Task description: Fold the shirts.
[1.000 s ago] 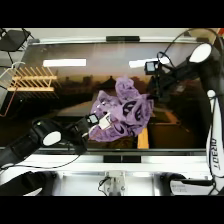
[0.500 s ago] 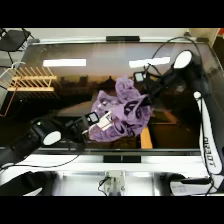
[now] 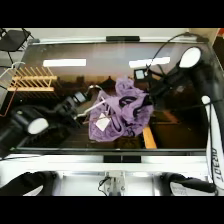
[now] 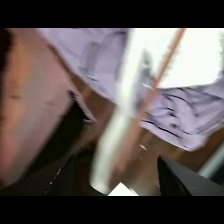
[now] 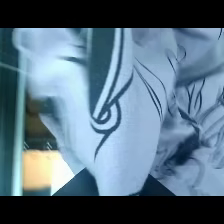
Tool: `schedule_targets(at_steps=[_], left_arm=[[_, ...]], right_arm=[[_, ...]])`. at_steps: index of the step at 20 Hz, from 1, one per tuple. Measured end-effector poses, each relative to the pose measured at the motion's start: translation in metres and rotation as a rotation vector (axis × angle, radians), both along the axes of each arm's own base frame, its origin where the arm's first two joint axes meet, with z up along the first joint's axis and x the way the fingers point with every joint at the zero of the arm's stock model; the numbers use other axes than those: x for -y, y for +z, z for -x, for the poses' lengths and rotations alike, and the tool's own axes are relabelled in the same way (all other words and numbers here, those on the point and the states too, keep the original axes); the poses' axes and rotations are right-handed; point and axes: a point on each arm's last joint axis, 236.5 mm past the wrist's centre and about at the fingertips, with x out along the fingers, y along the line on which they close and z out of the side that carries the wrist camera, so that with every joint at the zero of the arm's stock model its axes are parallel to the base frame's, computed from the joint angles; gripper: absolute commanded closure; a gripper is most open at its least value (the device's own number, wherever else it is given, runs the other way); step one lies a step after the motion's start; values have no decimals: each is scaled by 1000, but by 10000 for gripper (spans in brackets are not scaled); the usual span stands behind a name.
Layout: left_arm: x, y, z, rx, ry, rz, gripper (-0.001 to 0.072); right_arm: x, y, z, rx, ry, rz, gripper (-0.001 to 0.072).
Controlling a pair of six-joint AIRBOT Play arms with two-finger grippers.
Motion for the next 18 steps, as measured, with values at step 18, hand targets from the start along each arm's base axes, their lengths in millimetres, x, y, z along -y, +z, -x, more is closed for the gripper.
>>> schedule_targets(at_steps=[18], left_arm=[[51, 29, 40, -415, 665, 982, 172]], right_arm=[[3, 74, 35, 25, -314, -35, 652]])
